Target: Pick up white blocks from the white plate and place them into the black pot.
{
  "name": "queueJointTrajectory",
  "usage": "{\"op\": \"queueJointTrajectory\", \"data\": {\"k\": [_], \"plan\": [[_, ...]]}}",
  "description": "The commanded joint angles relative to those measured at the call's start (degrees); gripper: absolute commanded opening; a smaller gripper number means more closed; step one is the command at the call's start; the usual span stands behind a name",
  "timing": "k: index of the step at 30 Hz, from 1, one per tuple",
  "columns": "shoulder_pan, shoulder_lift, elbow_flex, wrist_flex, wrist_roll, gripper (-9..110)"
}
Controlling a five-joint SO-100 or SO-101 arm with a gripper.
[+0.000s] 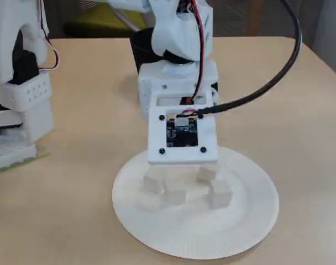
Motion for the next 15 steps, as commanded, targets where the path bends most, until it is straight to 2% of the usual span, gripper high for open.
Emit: {"op": "queueJointTrajectory", "data": {"k": [1, 15], "plan": [[-1.8, -0.5, -2.6, -0.9, -1.0, 22], [-3.1, -8.6, -9.3, -2.0, -1.1, 28]]}}
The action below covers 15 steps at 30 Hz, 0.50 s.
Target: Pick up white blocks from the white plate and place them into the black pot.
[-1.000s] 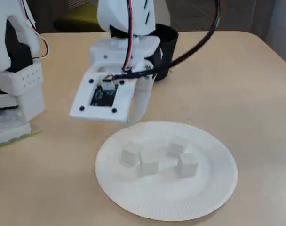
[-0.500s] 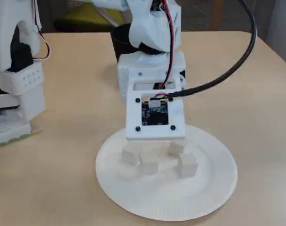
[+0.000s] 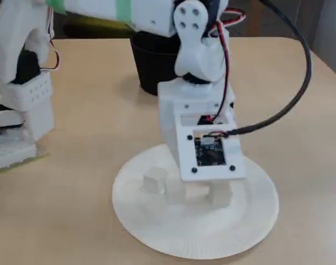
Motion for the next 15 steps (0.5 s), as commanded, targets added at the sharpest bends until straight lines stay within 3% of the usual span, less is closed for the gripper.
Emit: {"op": "queueJointTrajectory", "data": {"k": [1, 15], "plan": [[-0.7, -0.2, -3.4, -0.4, 0.5, 28], [-1.5, -5.9, -6.9, -1.1, 1.0, 29]]}}
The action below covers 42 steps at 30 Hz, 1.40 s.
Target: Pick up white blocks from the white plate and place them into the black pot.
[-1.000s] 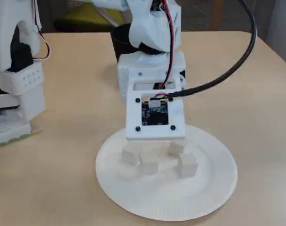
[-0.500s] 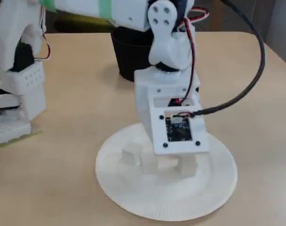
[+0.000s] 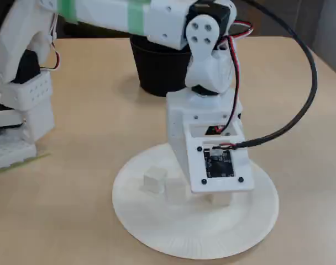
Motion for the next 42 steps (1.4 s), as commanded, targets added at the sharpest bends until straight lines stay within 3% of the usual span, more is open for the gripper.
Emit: {"op": "queueJointTrajectory", "data": {"k": [1, 10, 15, 20, 28, 34, 42], "plan": [[-0.4, -0.5, -3.9, -0.5, 0.7, 29], [-1.1, -9.2, -12.5, -0.4, 2.4, 22], [-1.1, -15.8, -20.5, 0.8, 6.3, -2], [-1.0, -22.3, -36.2, 9.2, 5.9, -2], [-4.0, -10.3, -45.1, 9.2, 12.0, -2], [-12.7, -13.6, -76.5, 9.1, 22.9, -2], [-30.4, -3.3, -74.6, 10.3, 27.2, -3]]}}
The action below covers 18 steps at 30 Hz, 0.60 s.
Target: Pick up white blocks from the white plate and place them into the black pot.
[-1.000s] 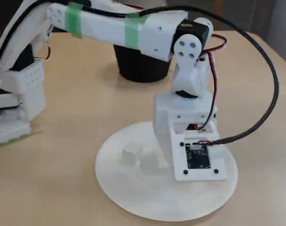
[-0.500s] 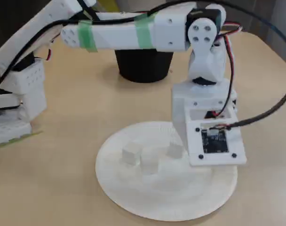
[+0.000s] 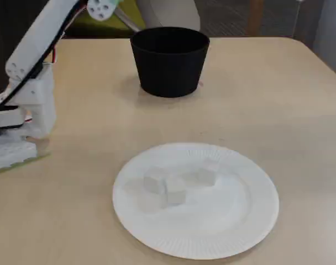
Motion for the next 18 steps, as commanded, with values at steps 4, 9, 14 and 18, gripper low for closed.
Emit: {"op": "queueJointTrajectory", "data": {"k": [4, 9, 14, 18], "plan": [[-11.9, 25.7, 36.4, 0.1, -1.7, -3], [-21.6, 41.0, 63.0, 0.0, 0.6, -3], [-34.6, 45.3, 74.1, 0.0, 6.2, -3], [-42.5, 43.2, 74.3, -2.9, 8.2, -3]]}}
